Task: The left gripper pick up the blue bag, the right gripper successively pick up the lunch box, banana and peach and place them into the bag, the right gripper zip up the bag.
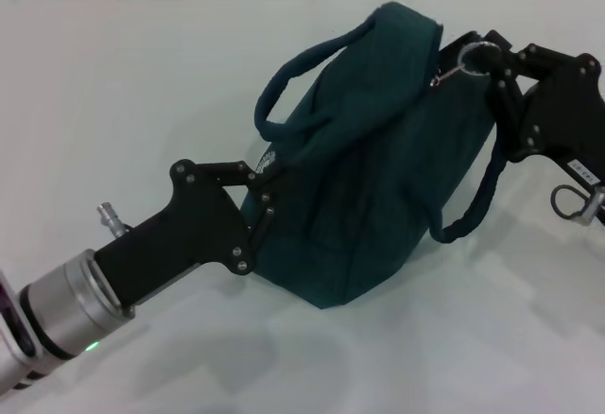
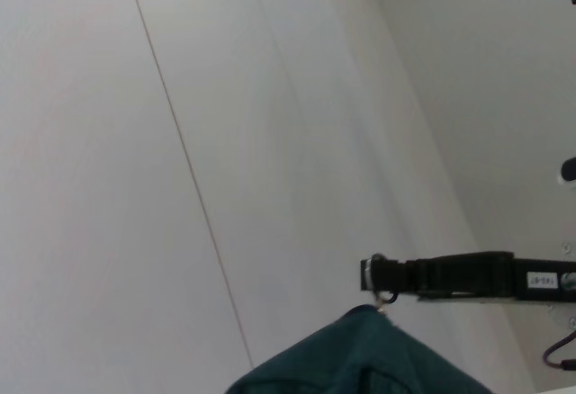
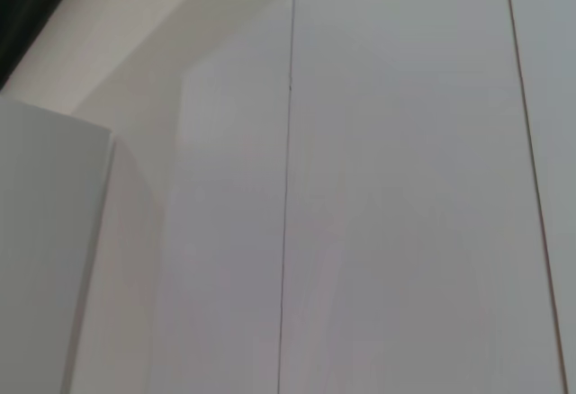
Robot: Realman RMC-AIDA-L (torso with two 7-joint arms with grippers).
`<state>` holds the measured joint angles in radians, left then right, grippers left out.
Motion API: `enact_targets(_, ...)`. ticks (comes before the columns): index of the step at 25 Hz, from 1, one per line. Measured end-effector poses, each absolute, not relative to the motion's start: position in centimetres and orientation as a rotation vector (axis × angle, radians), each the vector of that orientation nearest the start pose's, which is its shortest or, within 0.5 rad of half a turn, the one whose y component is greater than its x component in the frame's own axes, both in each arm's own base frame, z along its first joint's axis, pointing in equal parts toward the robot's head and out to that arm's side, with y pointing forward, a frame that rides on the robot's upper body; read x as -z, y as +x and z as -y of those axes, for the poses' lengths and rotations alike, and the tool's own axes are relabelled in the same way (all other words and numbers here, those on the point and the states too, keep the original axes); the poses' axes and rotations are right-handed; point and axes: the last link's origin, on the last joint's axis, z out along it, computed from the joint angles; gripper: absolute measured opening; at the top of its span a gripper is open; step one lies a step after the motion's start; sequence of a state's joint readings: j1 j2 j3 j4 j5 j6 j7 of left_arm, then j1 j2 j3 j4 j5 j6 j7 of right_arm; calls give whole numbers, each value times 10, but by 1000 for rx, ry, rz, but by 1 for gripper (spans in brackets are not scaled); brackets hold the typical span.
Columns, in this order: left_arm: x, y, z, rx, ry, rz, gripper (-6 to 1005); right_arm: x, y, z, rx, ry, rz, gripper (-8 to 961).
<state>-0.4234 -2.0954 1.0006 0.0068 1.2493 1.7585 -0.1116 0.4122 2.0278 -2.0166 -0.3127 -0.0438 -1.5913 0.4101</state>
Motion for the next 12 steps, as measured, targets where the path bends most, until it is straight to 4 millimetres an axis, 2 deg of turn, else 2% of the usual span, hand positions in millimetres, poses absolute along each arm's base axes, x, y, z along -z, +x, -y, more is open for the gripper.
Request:
enact_targets(6, 61, -257, -237, 1100, -2243, -173, 23, 24, 224, -295, -1319, -2071, -67, 14)
enact_targets(12, 65, -253, -237, 1132, -2262, -124, 161, 25, 223, -295, -1323, -2076, -61, 15)
